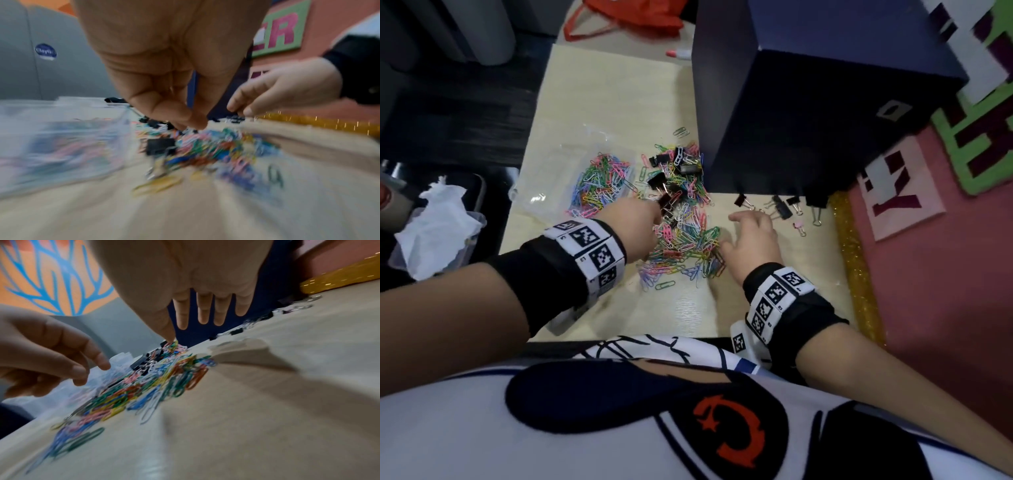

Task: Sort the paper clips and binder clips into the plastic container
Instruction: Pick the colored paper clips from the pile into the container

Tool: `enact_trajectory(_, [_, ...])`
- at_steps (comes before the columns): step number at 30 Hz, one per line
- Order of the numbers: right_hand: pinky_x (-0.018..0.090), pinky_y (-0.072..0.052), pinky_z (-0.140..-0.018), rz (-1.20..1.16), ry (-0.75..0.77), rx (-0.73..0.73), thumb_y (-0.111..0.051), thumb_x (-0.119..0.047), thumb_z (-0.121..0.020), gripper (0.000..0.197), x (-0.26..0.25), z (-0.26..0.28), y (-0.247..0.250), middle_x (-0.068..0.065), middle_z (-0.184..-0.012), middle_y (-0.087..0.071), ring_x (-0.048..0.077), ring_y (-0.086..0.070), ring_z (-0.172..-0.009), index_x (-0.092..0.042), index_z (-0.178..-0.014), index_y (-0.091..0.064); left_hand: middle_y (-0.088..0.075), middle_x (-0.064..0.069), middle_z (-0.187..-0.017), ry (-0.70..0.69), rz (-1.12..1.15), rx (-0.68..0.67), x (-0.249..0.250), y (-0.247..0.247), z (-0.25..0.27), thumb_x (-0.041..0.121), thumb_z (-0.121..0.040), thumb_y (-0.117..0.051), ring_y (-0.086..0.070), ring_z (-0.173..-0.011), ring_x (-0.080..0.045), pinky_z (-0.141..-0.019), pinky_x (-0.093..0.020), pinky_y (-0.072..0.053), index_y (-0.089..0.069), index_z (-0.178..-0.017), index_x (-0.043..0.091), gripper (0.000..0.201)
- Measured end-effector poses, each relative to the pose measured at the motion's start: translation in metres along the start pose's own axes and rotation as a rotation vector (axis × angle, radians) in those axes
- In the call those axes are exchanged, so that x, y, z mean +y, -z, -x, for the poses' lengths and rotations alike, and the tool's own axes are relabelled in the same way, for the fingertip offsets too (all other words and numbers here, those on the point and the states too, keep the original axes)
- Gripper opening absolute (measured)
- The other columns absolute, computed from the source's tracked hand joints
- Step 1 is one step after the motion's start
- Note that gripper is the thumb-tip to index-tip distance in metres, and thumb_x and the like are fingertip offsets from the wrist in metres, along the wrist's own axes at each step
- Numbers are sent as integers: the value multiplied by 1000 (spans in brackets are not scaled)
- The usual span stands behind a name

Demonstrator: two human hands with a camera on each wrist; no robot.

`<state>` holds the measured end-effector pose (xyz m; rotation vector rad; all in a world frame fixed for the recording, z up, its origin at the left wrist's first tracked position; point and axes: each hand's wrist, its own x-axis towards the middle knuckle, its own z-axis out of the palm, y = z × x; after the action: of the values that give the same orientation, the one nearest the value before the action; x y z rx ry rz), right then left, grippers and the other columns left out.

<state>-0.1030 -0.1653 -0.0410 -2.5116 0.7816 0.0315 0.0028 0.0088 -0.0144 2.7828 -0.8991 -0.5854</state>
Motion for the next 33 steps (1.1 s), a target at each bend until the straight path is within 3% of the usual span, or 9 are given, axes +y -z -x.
enact_trajectory(4, [35,-37,-104,114,224,-113,-56,-22,-88,34,-26,-4,-9,0,-132,-44,21,-42,-121,-25,-122,-53,-55,-4,-71,94,-137,-73,-22,-9,14,8,-89,-48,-55,-65,-24,-50,-31,-43,-49,-114,9,25])
enact_trajectory(7, [37,-38,-102,224,367,-210,-52,-23,-92,34,-47,-14,-13,1,-133,-44,22,-40,-123,-25,-126,-51,-51,-4,-66,102,-202,-127,-30,-20,20,8,-90,-44,-52,-55,-21,-40,-25,-34,-37,-129,16,40])
enact_trajectory(9, [39,-38,-104,282,444,-254,-49,-22,-94,37,-60,-23,-16,1,-134,-44,24,-39,-125,-24,-130,-50,-53,-4,-69,76,-203,-113,-35,-26,20,8,-91,-42,-51,-55,-21,-43,-27,-37,-37,-130,16,40])
enact_trajectory(15, [40,-46,-96,470,524,-302,-50,-6,-88,54,-77,-41,-30,5,-135,-40,30,-45,-118,-26,-137,-43,-56,-10,-92,32,-215,-84,-44,-36,22,11,-91,-50,-59,-78,-30,-65,-39,-53,-49,-106,10,16])
enact_trajectory(20, [43,-41,-97,498,643,-242,-49,-19,-93,35,-88,-39,-34,5,-129,-45,29,-43,-119,-20,-128,-54,-57,-12,-104,52,-215,-77,-43,-34,23,17,-92,-49,-61,-89,-31,-63,-36,-44,-49,-109,9,19])
enact_trajectory(25, [43,-41,-93,525,648,-381,-48,-37,-94,36,-105,-41,-39,5,-123,-51,28,-46,-118,-29,-128,-54,-57,-10,-109,86,-316,-78,-35,-28,30,18,-93,-45,-62,-93,-31,-62,-36,-41,-44,-119,9,27])
enact_trajectory(30, [37,-41,-81,601,718,-350,-49,-21,-93,27,-109,-43,-48,9,-115,-54,30,-50,-111,-19,-119,-54,-52,-9,-108,49,-393,-129,-31,-23,35,11,-93,-47,-62,-93,-29,-59,-34,-39,-46,-119,10,26])
enact_trajectory(33, [36,-40,-80,504,701,-325,-50,-26,-91,24,-105,-40,-46,8,-113,-54,29,-52,-108,-17,-112,-55,-52,-9,-111,31,-388,-141,-29,-22,36,10,-91,-47,-60,-99,-29,-64,-35,-39,-48,-118,10,26])
